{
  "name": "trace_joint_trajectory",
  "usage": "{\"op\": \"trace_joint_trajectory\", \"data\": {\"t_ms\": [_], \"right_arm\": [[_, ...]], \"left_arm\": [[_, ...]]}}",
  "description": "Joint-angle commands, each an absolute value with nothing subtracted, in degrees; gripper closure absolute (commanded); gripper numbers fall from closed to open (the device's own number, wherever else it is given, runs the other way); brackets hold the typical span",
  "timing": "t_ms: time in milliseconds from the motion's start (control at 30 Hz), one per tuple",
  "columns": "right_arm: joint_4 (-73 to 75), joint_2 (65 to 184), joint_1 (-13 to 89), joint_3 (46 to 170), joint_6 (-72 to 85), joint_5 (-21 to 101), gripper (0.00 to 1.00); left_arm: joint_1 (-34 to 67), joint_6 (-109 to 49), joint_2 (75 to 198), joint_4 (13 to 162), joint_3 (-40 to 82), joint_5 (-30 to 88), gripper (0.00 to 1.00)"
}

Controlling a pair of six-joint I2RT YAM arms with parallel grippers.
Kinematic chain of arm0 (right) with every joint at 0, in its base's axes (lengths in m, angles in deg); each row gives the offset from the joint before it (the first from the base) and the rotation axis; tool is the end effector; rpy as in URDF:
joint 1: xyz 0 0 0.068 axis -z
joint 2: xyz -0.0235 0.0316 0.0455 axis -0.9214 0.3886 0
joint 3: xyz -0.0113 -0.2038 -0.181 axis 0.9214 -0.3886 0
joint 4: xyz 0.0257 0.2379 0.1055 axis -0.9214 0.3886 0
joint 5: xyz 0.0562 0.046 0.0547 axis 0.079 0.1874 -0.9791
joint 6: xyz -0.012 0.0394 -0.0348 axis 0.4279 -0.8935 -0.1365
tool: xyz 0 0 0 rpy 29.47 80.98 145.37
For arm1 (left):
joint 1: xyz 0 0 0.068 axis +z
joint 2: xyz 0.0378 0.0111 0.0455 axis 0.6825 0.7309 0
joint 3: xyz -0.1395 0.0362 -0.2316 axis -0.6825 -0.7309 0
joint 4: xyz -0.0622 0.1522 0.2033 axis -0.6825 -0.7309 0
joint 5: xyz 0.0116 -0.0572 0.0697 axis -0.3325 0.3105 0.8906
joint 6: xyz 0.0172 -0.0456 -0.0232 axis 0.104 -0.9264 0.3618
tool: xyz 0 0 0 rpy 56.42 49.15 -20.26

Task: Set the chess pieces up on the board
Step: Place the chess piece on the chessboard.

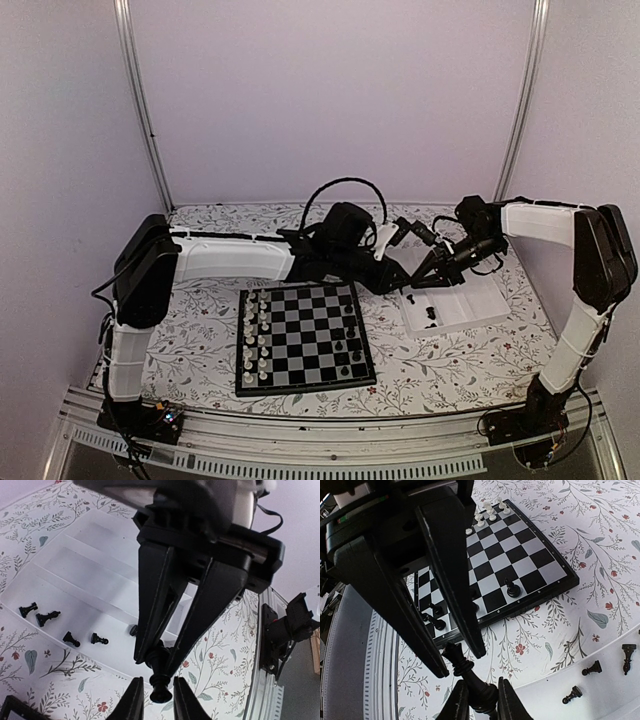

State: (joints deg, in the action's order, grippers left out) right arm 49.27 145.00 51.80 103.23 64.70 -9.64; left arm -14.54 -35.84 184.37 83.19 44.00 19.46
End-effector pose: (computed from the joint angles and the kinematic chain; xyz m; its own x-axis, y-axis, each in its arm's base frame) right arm 0.3123 0.1167 0.2065 -0.3610 -0.5349 -0.7639 -0.9239 0.0937 0.3710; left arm 0.2600 -0.4296 0.2192 -0.5377 0.3194 -0.7802 0.8231 0.3994 -0.4038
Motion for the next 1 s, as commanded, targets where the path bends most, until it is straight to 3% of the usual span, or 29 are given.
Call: {"op": "trace_joint_trajectory", "data": {"t_ms": [0, 233, 400, 433, 467, 500, 667, 767, 900, 967], "right_arm": [[50.4, 143.3, 52.0, 104.6, 65.9, -9.9, 0.82], [50.7, 143.2, 52.0, 105.3, 65.7, -10.1, 0.78], [51.4, 141.8, 52.1, 107.1, 64.5, -8.6, 0.6], [51.3, 141.2, 52.4, 107.7, 64.0, -7.5, 0.51], [51.3, 140.7, 52.7, 108.5, 63.1, -6.6, 0.2], [51.5, 139.9, 53.1, 109.6, 62.5, -5.8, 0.03], [51.9, 138.1, 57.5, 120.7, 54.8, -4.8, 0.01], [43.3, 136.8, 62.6, 122.4, 41.0, -5.7, 0.01], [38.5, 138.0, 69.1, 119.4, 29.2, -22.0, 0.01], [40.8, 141.7, 69.5, 119.0, 26.0, -29.8, 0.06]], "left_arm": [[-14.5, -35.8, 186.0, 84.6, 46.0, 18.5, 0.79], [-14.1, -36.3, 186.1, 84.5, 46.0, 17.5, 0.92], [-13.8, -36.8, 185.0, 86.9, 45.1, 17.4, 0.95], [-13.7, -36.9, 184.7, 87.5, 44.6, 17.4, 0.95], [-13.7, -37.1, 184.2, 88.2, 44.1, 17.4, 0.95], [-13.6, -37.3, 183.8, 88.8, 43.6, 17.4, 0.96], [-13.4, -38.1, 180.8, 92.2, 40.5, 17.5, 0.95], [-13.3, -38.7, 178.4, 96.4, 37.7, 18.1, 0.95], [-13.2, -39.0, 174.8, 103.1, 33.4, 20.0, 0.95], [-13.3, -39.4, 173.0, 106.8, 30.9, 21.2, 0.94]]}}
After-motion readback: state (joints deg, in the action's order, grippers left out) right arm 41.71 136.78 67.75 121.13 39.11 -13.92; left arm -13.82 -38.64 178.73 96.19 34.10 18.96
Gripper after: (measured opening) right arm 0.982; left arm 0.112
